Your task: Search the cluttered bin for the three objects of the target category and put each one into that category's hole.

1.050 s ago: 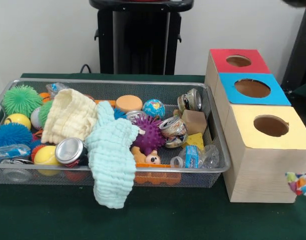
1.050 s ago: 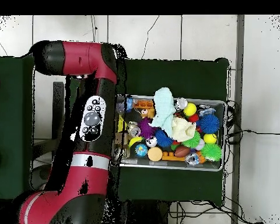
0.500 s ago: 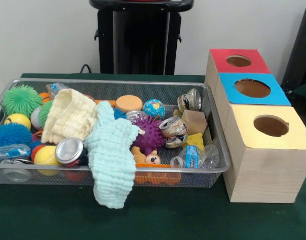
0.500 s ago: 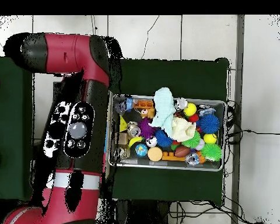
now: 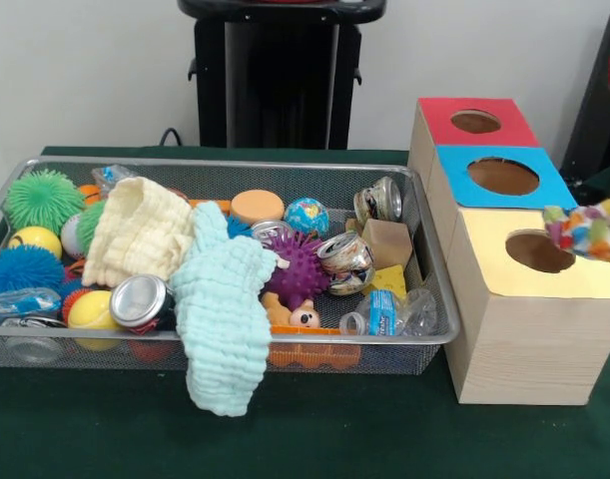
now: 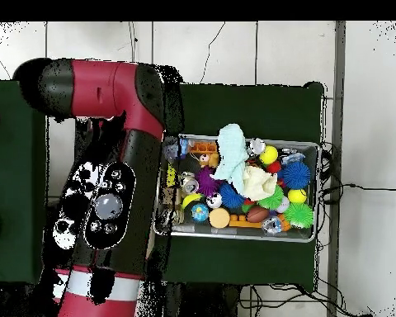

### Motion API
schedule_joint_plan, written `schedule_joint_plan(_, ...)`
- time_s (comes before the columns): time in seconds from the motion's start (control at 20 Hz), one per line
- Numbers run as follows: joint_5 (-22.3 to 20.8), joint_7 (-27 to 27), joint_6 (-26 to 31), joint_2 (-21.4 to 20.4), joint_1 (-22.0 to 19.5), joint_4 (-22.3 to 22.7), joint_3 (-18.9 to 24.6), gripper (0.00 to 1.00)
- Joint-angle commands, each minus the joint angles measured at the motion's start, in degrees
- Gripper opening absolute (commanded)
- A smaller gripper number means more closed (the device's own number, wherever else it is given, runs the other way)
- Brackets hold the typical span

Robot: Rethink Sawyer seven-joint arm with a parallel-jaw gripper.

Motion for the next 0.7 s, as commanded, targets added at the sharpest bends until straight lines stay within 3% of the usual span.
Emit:
schedule_joint_plan(0.05,-5.44,-12.33,-1.58,-3.35,-2.74,15.45,7.87,0.0)
schedule_joint_plan(0.4,-7.63,-12.34,-5.06,-3.85,-3.87,17.97,10.32,0.0)
schedule_joint_plan(0.7,-8.4,-7.45,-6.5,-0.97,-3.26,16.21,11.87,0.0)
